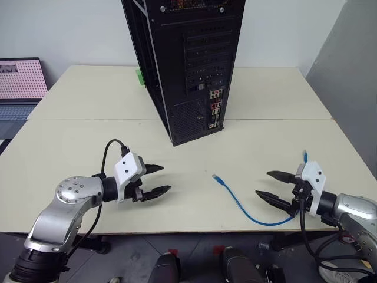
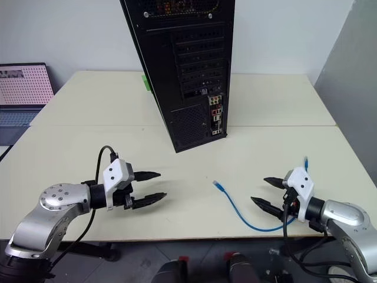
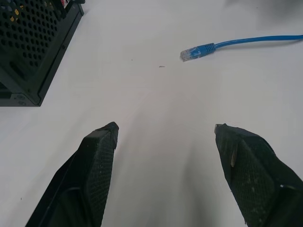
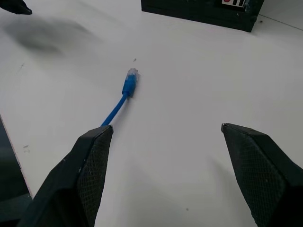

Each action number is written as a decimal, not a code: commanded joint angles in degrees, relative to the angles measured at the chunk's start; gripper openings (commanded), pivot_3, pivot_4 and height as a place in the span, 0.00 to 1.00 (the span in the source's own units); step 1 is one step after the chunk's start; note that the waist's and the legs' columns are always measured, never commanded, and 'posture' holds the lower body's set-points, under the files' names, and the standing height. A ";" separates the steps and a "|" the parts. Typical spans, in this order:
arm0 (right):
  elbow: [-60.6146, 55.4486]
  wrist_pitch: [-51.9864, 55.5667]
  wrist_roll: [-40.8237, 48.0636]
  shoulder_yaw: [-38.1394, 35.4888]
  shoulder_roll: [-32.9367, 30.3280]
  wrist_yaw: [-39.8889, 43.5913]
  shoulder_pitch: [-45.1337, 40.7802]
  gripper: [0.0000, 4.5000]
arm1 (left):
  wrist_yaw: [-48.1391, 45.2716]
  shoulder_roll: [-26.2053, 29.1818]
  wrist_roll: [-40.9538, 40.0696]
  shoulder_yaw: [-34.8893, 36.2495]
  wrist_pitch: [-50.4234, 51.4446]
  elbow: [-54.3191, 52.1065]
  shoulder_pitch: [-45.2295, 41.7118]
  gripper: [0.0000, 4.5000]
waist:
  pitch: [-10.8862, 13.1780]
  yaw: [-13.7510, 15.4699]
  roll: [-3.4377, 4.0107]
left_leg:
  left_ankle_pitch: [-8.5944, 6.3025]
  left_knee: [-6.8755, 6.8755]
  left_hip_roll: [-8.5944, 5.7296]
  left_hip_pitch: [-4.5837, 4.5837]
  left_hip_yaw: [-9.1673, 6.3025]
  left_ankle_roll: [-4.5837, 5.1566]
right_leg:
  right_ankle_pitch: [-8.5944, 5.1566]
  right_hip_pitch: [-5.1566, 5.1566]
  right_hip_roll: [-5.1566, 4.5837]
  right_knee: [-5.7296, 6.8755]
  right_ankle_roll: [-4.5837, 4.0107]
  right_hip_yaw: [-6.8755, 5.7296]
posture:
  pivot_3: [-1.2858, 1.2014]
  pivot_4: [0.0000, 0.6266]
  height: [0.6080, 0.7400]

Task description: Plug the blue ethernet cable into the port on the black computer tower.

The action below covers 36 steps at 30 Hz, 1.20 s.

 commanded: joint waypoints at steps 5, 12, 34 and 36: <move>-0.33 -2.33 -0.72 -0.32 0.19 1.29 -0.03 0.86 | -0.08 0.44 -0.97 -0.10 -0.11 -2.96 0.55 0.77 | 0.00 0.01 0.00 | 0.00 0.00 0.00 0.00 -0.01 0.00 | 0.00 0.00 0.00 0.00 0.00 -0.01 | 0.52 0.24 1.00; -0.74 -0.62 0.11 -0.48 0.62 0.48 -0.61 0.86 | 0.28 0.36 -0.38 -0.85 -0.37 -3.01 0.72 0.77 | 0.00 0.03 0.00 | 0.00 0.01 0.00 0.00 -0.01 0.00 | 0.00 0.01 0.00 0.01 0.00 -0.01 | 0.52 0.24 1.00; -1.74 0.93 -0.28 1.30 1.70 -0.44 -3.65 0.86 | 0.46 0.49 -0.22 -1.30 -0.10 -3.64 1.07 0.77 | 0.00 0.15 0.01 | 0.01 0.08 -0.03 -0.13 -1.01 0.00 | -0.03 0.46 -0.11 -0.25 -0.08 -1.02 | 0.52 0.24 1.00; -1.82 0.80 -0.35 1.66 1.82 -0.41 -3.81 0.86 | 0.55 0.44 -0.15 -1.37 -0.10 -3.67 1.11 0.77 | 0.00 0.17 0.01 | 0.01 0.08 -0.03 -0.13 -1.01 0.00 | -0.03 0.46 -0.11 -0.25 -0.08 -1.03 | 0.52 0.24 1.00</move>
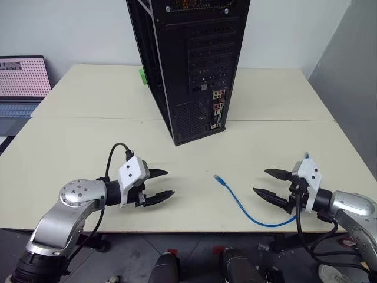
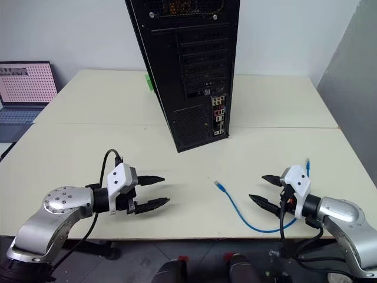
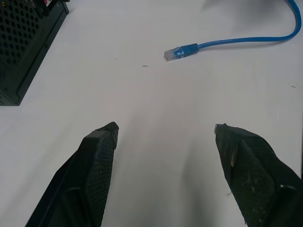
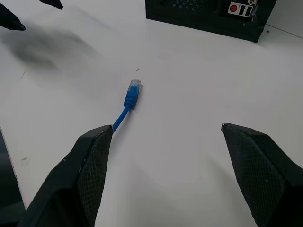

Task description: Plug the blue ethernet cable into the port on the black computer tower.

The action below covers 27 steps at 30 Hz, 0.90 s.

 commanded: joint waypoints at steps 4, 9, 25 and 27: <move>-2.19 -0.79 0.05 1.21 0.42 0.22 -1.41 0.86 | 0.40 0.41 0.43 -0.23 -0.56 -1.91 -0.03 0.77 | 0.00 0.01 0.00 | 0.00 0.00 0.00 0.00 0.00 0.00 | 0.00 0.00 0.00 0.00 0.00 0.00 | 0.52 0.24 1.00; -2.13 -0.56 -0.16 2.32 0.65 -0.20 -2.40 0.86 | 0.36 0.47 0.62 -0.24 -0.55 -1.87 0.04 0.77 | 0.00 0.04 0.00 | 0.00 0.00 -0.04 -0.04 -0.19 0.00 | 0.00 0.06 -0.02 0.00 0.00 -0.14 | 0.52 0.24 1.00; -2.11 6.06 -3.89 14.95 6.65 -6.48 -8.86 0.86 | -3.21 1.31 2.51 -1.69 -4.65 0.88 -1.18 0.77 | -0.01 0.09 0.02 | 0.02 0.06 -0.08 -0.14 -0.39 -0.01 | -0.02 0.03 -0.04 0.03 -0.05 -0.33 | 0.52 0.24 1.00; -0.66 6.42 -5.59 17.68 8.25 -7.50 -10.30 0.86 | -3.90 1.63 2.92 -2.08 -5.34 1.23 -1.32 0.77 | -0.01 0.04 0.01 | 0.02 0.06 -0.08 -0.14 -0.37 -0.01 | -0.02 0.02 -0.04 0.02 -0.05 -0.32 | 0.52 0.24 1.00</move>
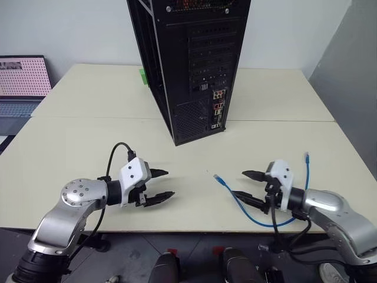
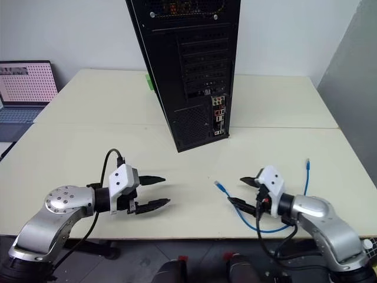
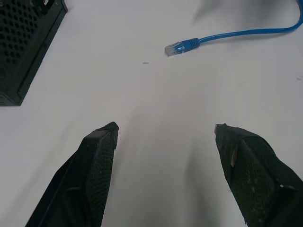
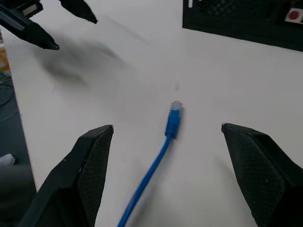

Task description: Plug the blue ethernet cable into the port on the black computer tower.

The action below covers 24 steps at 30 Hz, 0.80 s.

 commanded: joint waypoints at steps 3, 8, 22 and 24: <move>4.46 0.60 -6.27 8.02 4.76 -3.25 -4.53 0.86 | -2.62 1.43 0.79 -1.23 -2.91 0.16 -1.42 0.77 | 0.00 -0.07 0.00 | 0.00 0.00 0.01 0.00 0.01 0.00 | 0.00 -0.02 0.02 0.01 0.00 0.01 | 0.52 0.24 1.00; 8.22 0.68 -9.80 10.10 6.43 -4.75 -5.19 0.82 | -2.96 0.97 1.30 -2.50 -3.08 -0.11 -2.50 0.77 | 0.00 0.09 0.00 | 0.00 0.02 0.00 -0.05 0.02 0.00 | 0.01 -0.03 0.01 0.00 0.00 0.02 | 0.52 0.24 1.00; 7.31 1.18 -13.77 9.96 4.45 -3.63 -6.67 0.11 | -2.42 -2.56 3.67 -7.02 -4.93 3.49 -7.99 0.77 | -0.01 0.04 -0.01 | 0.00 0.04 0.01 -0.03 0.02 0.00 | 0.02 -0.03 0.03 0.06 0.02 0.02 | 0.52 0.24 1.00; 7.39 1.06 -13.77 9.60 4.33 -3.26 -6.77 0.01 | -2.65 -2.88 3.91 -7.34 -5.39 4.19 -8.52 0.77 | -0.01 0.03 -0.01 | 0.00 0.05 0.01 -0.04 0.02 0.00 | 0.02 -0.03 0.03 0.07 0.03 0.01 | 0.52 0.24 1.00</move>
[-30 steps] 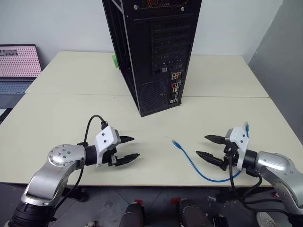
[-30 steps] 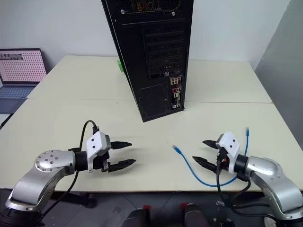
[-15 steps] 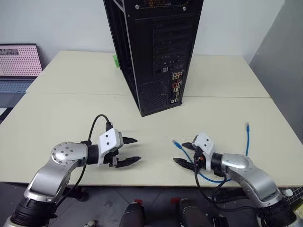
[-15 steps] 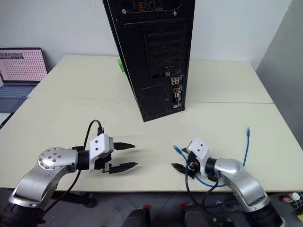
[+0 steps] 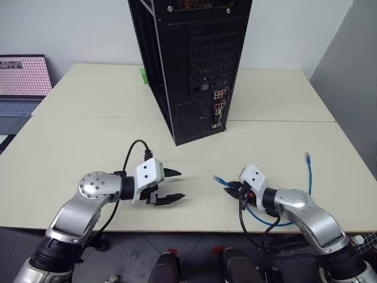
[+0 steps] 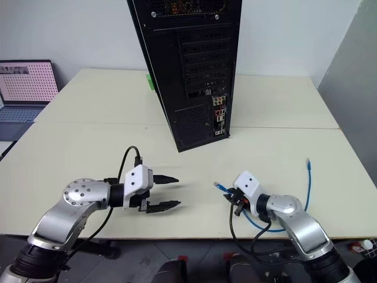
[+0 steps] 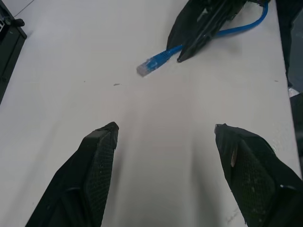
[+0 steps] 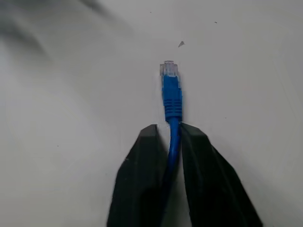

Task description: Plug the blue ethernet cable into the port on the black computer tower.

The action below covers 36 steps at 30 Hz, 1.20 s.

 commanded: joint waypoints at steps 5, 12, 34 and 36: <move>-2.31 -0.20 0.00 -0.58 -1.40 2.61 -1.79 0.01 | -0.72 -0.68 1.13 -0.76 -3.48 1.97 -2.30 0.77 | 0.00 0.00 0.00 | 0.00 0.01 0.00 0.00 0.00 0.00 | 0.01 0.00 0.00 0.01 0.01 0.01 | 0.52 0.24 1.00; -5.14 0.81 1.50 0.09 -2.78 7.37 -5.81 0.01 | -2.13 -1.08 1.54 -2.15 -5.26 3.63 -3.58 0.77 | 0.00 0.01 0.00 | 0.00 0.02 0.00 0.00 -0.01 0.00 | 0.01 0.00 0.01 0.03 0.01 0.00 | 0.52 0.24 1.00; -5.65 0.63 0.78 2.42 -3.31 12.82 -11.76 0.01 | -8.23 -8.68 3.52 -8.87 -8.74 14.02 -15.82 0.77 | 0.00 0.07 0.00 | 0.00 0.10 0.00 -0.04 -0.03 0.00 | 0.17 -0.01 0.05 0.11 0.30 -0.01 | 0.52 0.24 1.00; -5.70 0.65 0.67 2.53 -3.21 12.87 -11.87 0.00 | -8.49 -9.28 3.38 -8.91 -8.47 14.32 -16.15 0.66 | 0.00 0.06 0.00 | 0.00 0.12 0.00 -0.04 -0.04 0.00 | 0.18 -0.01 0.05 0.13 0.30 -0.01 | 0.52 0.24 1.00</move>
